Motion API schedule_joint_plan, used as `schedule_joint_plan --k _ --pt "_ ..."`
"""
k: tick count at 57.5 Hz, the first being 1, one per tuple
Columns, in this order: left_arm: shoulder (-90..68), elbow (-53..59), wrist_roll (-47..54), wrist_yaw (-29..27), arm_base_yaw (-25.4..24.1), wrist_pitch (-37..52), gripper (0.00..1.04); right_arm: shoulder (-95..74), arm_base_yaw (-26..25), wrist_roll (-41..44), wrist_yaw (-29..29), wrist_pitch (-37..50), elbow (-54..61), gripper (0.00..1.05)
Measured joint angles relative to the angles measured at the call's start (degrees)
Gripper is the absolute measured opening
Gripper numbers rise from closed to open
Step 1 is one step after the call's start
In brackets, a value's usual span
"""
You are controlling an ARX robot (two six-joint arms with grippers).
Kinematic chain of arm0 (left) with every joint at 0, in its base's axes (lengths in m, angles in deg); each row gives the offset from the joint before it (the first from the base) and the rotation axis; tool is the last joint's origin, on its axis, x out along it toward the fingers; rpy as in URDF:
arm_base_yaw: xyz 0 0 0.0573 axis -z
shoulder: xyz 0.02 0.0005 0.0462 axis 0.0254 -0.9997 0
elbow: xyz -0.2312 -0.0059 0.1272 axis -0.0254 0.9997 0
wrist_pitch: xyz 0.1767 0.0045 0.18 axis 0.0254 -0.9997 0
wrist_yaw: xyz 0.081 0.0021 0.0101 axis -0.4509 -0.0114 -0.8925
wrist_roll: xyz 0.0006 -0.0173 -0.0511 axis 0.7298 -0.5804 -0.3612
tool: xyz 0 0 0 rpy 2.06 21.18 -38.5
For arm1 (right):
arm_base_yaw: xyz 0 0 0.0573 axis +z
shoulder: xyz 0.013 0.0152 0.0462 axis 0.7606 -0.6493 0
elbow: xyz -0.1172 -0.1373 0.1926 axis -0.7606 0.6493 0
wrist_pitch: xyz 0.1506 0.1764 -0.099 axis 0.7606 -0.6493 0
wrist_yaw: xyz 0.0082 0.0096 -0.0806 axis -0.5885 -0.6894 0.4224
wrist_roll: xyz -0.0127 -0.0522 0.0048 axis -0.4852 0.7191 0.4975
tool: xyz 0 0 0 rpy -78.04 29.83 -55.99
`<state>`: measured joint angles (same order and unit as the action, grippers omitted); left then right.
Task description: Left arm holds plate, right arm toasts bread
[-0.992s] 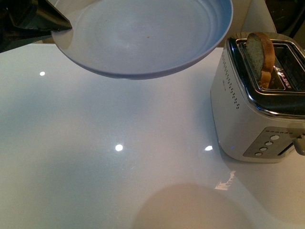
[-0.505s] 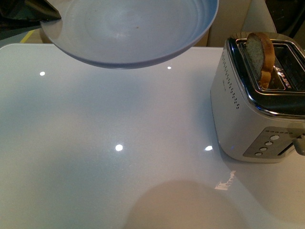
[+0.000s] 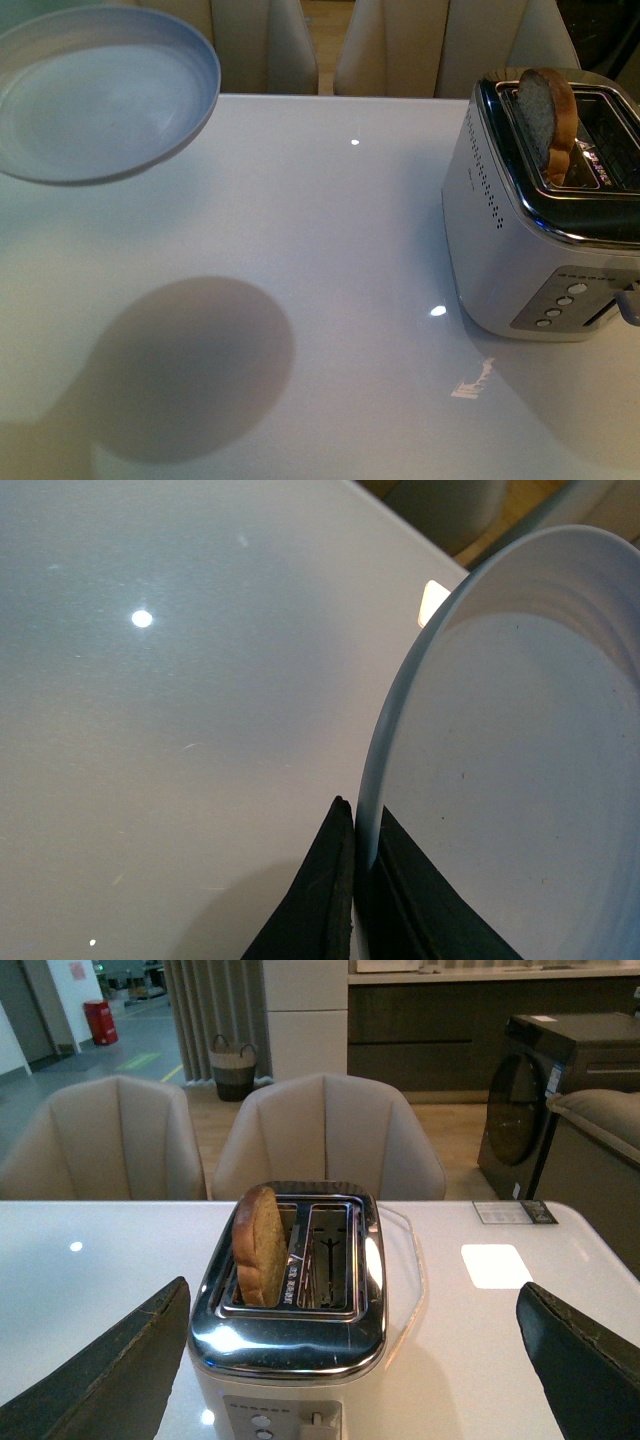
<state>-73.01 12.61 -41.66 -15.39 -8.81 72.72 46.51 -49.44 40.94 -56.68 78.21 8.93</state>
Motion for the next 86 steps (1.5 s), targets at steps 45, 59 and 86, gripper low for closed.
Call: schedule_joint_plan --k 45,59,86 --pt "-30.86 -5.77 6.12 0.79 -7.61 11.39 0.03 0.02 0.00 0.00 0.02 0.00 0.00 0.96" --pt "-35.10 -7.85 4.57 0.92 -8.63 13.97 0.03 0.02 0.00 0.00 0.00 0.00 0.00 0.96" --pt "-38.58 -7.65 4.07 1.84 -10.78 17.38 0.03 0.02 0.00 0.00 0.00 0.00 0.00 0.96"
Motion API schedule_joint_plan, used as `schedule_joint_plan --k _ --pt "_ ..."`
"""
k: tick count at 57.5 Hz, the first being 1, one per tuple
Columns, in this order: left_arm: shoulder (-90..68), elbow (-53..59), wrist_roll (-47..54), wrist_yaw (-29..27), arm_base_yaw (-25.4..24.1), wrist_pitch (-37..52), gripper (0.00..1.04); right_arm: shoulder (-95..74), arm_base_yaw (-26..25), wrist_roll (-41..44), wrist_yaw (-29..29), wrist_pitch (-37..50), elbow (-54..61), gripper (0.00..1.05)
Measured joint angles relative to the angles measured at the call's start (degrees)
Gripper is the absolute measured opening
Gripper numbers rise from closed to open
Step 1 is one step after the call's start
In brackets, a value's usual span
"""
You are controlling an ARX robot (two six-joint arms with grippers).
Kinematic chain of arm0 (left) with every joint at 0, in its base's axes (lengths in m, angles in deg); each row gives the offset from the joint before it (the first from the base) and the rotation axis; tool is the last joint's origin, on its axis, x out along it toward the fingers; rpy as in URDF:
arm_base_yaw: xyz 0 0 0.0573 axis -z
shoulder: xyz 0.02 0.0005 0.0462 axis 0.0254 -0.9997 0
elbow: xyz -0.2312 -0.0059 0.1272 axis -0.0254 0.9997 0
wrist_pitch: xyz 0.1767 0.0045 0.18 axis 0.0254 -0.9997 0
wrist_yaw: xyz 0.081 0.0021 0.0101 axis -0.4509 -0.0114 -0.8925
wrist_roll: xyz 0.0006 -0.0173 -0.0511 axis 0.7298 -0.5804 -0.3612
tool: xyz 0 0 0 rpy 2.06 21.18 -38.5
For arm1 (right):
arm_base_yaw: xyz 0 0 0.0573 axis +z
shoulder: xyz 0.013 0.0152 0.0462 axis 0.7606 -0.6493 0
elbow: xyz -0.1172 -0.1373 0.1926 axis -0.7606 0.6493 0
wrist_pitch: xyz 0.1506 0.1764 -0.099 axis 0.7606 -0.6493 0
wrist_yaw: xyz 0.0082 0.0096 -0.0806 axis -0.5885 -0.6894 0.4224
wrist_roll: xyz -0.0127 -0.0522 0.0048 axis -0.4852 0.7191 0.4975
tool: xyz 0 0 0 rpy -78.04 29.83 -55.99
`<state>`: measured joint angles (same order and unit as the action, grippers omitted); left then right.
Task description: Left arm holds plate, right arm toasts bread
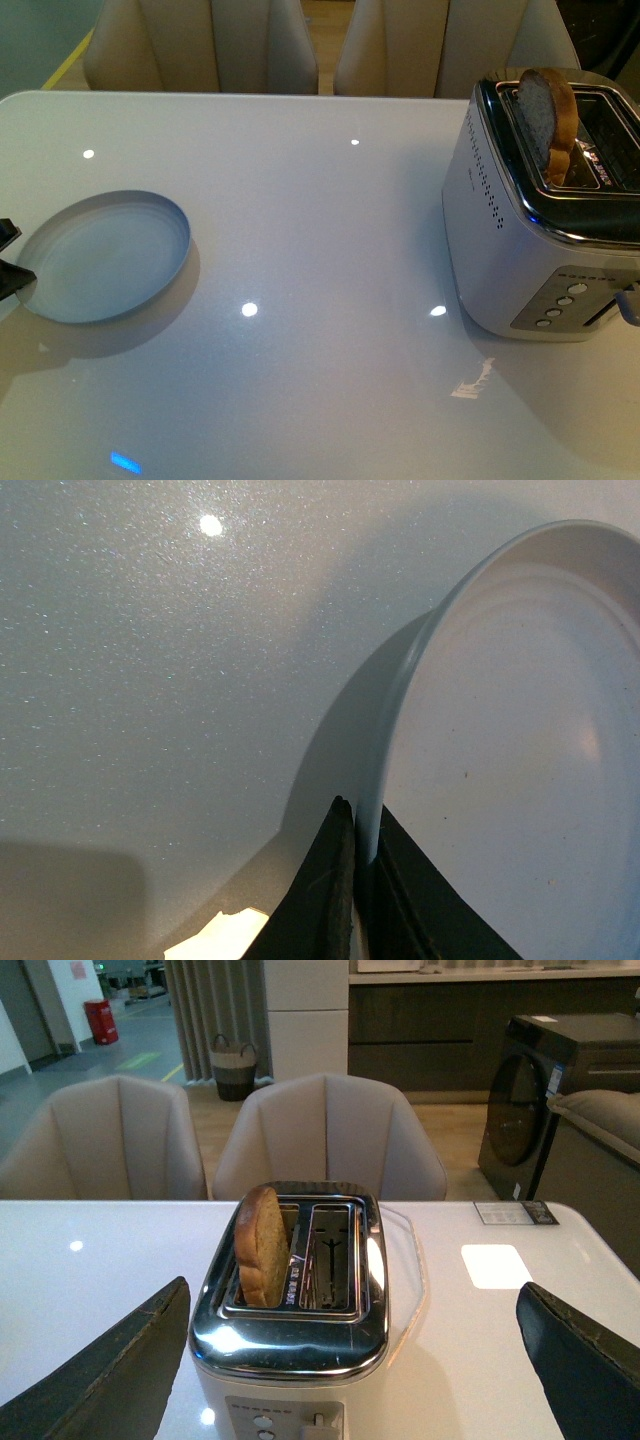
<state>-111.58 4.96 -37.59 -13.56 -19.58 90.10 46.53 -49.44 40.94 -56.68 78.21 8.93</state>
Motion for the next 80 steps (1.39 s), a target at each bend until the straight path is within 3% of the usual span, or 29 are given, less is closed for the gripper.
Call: schedule_joint_plan --k 12,30,38,42,60,80 --pt "-0.13 0.98 -0.07 0.17 -0.24 0.39 0.06 0.00 0.00 0.00 0.00 0.00 0.00 0.96" --pt "1.40 2.34 -0.20 -0.15 -0.07 0.46 0.55 0.00 0.00 0.00 0.00 0.00 0.00 0.96" --pt "7.06 5.11 -1.20 0.02 -0.09 1.79 0.88 0.00 0.00 0.00 0.00 0.00 0.00 0.96" --pt "10.10 5.99 -1.11 -0.11 -0.09 1.27 0.98 0.00 0.00 0.00 -0.02 0.00 0.00 0.96" --pt "33.90 15.50 2.14 1.03 1.60 -2.40 0.97 0.00 0.00 0.00 0.00 0.00 0.00 0.96" --pt "58.18 19.91 1.86 -0.24 11.21 -10.67 0.97 0.00 0.00 0.00 0.00 0.00 0.00 0.96"
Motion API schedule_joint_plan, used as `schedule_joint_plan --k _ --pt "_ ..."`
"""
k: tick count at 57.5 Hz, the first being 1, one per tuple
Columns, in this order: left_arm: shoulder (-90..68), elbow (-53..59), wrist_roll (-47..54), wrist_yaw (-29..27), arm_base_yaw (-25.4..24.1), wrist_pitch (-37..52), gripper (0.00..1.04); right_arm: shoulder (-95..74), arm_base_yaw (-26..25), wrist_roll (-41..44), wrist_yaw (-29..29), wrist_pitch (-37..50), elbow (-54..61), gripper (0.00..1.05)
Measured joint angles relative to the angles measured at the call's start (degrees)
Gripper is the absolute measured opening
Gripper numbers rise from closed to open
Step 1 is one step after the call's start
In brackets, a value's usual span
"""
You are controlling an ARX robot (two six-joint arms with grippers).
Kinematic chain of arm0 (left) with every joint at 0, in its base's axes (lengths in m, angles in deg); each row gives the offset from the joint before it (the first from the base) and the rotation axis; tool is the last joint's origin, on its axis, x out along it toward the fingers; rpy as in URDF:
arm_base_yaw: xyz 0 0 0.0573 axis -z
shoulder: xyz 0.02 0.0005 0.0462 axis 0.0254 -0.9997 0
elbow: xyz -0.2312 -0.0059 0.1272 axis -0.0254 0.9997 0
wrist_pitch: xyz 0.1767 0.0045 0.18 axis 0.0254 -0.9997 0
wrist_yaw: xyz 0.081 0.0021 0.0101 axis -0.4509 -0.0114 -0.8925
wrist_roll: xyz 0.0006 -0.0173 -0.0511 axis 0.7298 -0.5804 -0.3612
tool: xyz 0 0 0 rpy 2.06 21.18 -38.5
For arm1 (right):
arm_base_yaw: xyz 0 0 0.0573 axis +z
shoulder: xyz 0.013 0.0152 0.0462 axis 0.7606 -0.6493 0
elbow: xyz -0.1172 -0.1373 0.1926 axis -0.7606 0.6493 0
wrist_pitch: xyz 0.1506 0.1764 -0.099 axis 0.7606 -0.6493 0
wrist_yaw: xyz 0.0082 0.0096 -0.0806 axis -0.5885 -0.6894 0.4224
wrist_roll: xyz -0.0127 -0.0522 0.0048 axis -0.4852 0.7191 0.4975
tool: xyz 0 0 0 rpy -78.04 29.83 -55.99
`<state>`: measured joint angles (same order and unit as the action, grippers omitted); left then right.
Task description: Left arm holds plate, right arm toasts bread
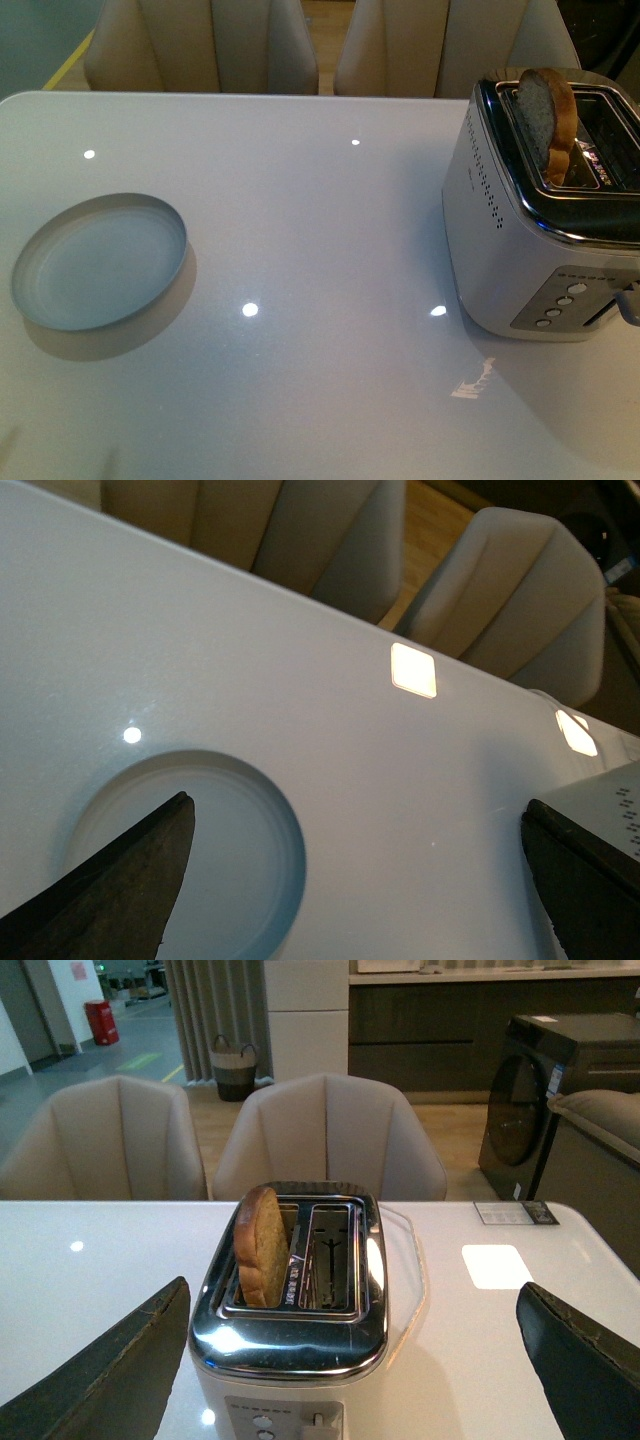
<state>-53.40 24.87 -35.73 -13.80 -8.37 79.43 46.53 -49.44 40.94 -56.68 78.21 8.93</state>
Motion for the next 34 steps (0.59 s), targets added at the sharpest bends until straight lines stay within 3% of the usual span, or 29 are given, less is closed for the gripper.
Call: schedule_joint_plan --k 17,34 --pt "12.85 1.07 -2.47 -4.79 10.23 -7.80 0.97 0.00 0.00 0.00 -0.02 0.00 0.00 0.96" --pt "13.00 1.14 -2.73 -5.22 10.47 -7.87 0.97 0.00 0.00 -0.02 0.00 0.00 0.00 0.96"
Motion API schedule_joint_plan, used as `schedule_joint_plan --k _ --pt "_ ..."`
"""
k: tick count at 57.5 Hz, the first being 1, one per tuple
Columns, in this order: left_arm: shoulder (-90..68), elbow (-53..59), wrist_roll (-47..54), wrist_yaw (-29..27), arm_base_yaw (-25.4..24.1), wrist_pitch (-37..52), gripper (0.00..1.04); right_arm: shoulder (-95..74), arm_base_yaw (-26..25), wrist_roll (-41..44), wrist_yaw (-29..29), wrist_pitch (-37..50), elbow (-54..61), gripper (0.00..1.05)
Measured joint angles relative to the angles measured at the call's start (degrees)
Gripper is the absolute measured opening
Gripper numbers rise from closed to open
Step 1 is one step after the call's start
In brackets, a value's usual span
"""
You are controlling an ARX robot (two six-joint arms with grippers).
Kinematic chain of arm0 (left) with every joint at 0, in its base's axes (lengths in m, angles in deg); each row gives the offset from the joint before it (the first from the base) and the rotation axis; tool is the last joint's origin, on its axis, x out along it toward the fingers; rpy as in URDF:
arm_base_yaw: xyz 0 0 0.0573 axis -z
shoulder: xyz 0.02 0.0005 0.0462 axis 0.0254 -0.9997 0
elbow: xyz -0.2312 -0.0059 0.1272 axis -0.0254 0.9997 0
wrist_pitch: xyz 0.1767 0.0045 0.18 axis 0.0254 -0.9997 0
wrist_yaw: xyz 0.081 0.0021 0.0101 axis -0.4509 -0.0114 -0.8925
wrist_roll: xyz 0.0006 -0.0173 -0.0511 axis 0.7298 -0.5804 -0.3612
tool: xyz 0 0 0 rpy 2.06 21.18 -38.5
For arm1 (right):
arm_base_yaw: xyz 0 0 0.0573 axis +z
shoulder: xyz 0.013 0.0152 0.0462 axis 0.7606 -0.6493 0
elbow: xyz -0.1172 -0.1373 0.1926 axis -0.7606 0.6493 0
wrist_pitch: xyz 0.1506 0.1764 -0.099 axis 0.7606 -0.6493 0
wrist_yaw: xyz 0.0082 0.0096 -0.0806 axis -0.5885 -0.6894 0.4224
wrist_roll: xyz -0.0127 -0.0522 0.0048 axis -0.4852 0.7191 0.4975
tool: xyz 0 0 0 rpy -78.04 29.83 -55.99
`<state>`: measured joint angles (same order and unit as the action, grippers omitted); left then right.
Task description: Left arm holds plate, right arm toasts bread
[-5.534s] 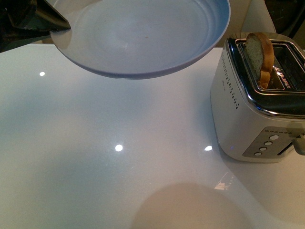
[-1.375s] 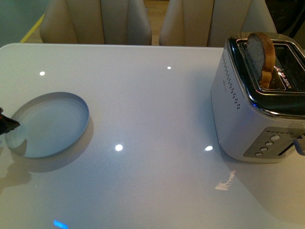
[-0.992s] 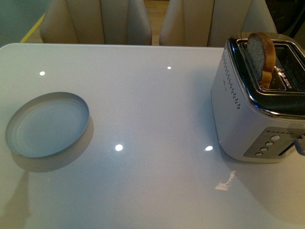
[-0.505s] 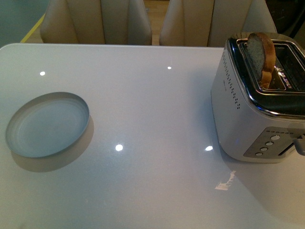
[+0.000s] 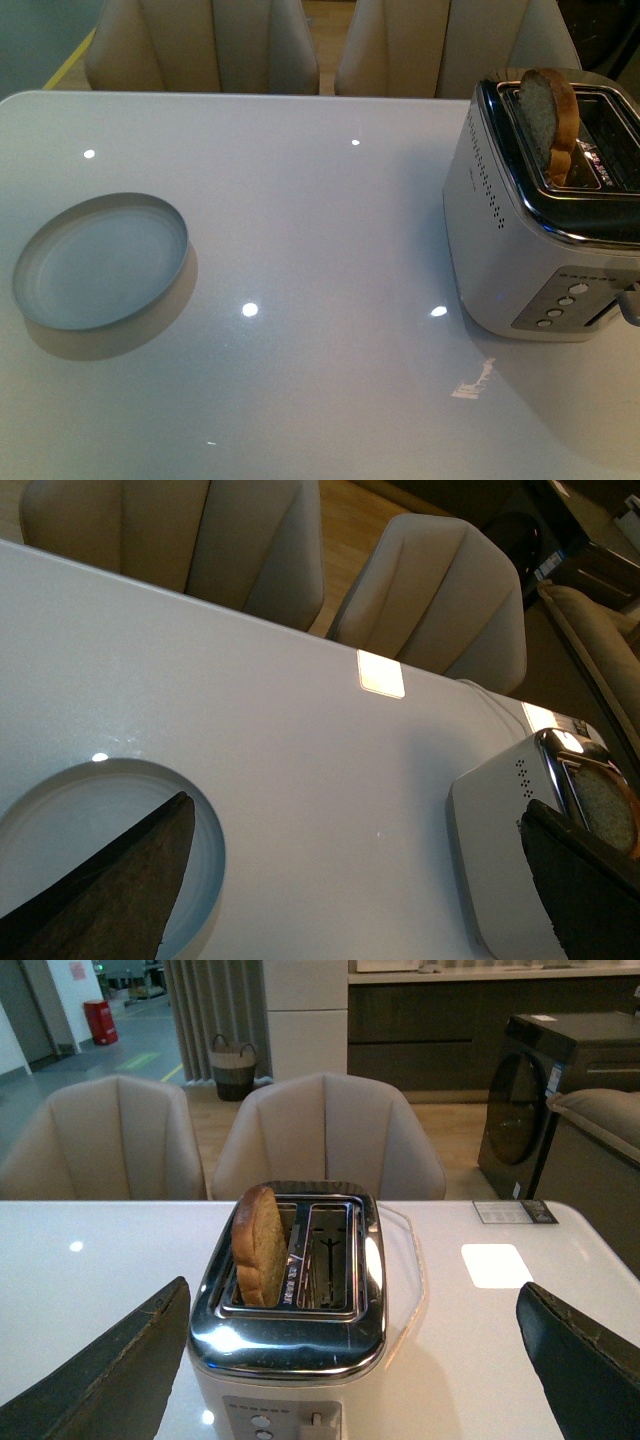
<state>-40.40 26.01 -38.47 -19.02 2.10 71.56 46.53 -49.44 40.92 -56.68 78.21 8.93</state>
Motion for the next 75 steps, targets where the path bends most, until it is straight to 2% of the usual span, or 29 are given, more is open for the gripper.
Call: schedule_joint_plan --k 19,21,23,25,27,35,42,64,70,75 --pt "0.00 0.02 -0.02 0.02 0.00 0.00 0.97 0.00 0.00 0.02 0.00 0.00 0.00 0.96" --pt "-0.26 2.34 3.15 -6.47 0.96 6.97 0.92 0.00 0.00 0.02 0.00 0.00 0.00 0.96" --pt "-0.22 6.82 7.58 -12.92 0.63 18.23 0.83 0.00 0.00 0.02 -0.02 0.00 0.00 0.96" --pt "0.37 10.93 11.82 -16.55 0.09 26.75 0.74 0.00 0.00 0.02 0.09 0.00 0.00 0.96" --pt "1.77 13.84 14.45 -17.75 -0.46 31.61 0.65 0.00 0.00 0.02 0.09 0.00 0.00 0.96" --pt "8.94 21.18 18.18 -17.84 -0.63 33.46 0.28 0.00 0.00 0.02 -0.02 0.00 0.00 0.96" --pt "13.66 24.57 18.56 -17.73 -0.61 32.20 0.03 0.00 0.00 0.02 0.00 0.00 0.00 0.96" --pt "28.57 30.95 18.86 -17.77 -0.61 23.56 0.03 0.00 0.00 0.02 -0.02 0.00 0.00 0.96" --pt "29.88 33.07 18.91 -17.79 -0.61 25.11 0.03 0.00 0.00 0.02 -0.02 0.00 0.00 0.96" --pt "32.39 33.79 18.93 -17.79 -0.61 22.47 0.03 0.00 0.00 0.00 0.00 -0.02 0.00 0.96"
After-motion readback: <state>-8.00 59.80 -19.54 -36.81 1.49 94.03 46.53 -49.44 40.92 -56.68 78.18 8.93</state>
